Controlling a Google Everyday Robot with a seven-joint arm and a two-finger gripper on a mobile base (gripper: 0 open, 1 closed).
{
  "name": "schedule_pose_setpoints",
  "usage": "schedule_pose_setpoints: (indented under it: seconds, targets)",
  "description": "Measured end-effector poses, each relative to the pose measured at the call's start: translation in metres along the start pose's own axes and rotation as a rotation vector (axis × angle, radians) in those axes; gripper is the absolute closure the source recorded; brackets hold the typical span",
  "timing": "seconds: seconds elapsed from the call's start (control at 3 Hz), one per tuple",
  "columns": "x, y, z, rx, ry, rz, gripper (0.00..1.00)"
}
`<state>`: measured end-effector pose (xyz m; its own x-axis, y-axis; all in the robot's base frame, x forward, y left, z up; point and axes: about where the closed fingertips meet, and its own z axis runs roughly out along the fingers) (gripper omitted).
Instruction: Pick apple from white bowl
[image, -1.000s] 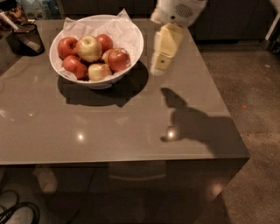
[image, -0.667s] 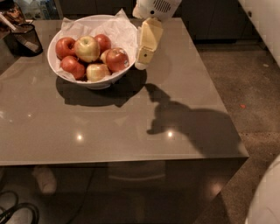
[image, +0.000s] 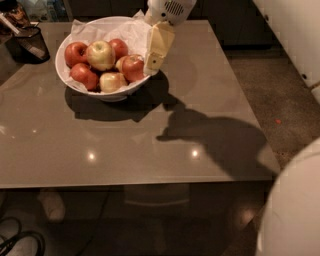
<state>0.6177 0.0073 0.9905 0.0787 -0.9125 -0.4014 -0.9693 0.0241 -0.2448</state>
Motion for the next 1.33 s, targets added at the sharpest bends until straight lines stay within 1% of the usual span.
schedule_pose_setpoints:
  seconds: [0.33,0.67,1.33]
  targets:
    - [-0.006,-0.016,0.01,-0.006,-0.009,0.014,0.15]
    - [-0.009,-0.027,0.017,-0.012,-0.013,0.031,0.14]
    - [-0.007,-0.036,0.042,-0.054,0.005,0.063,0.13]
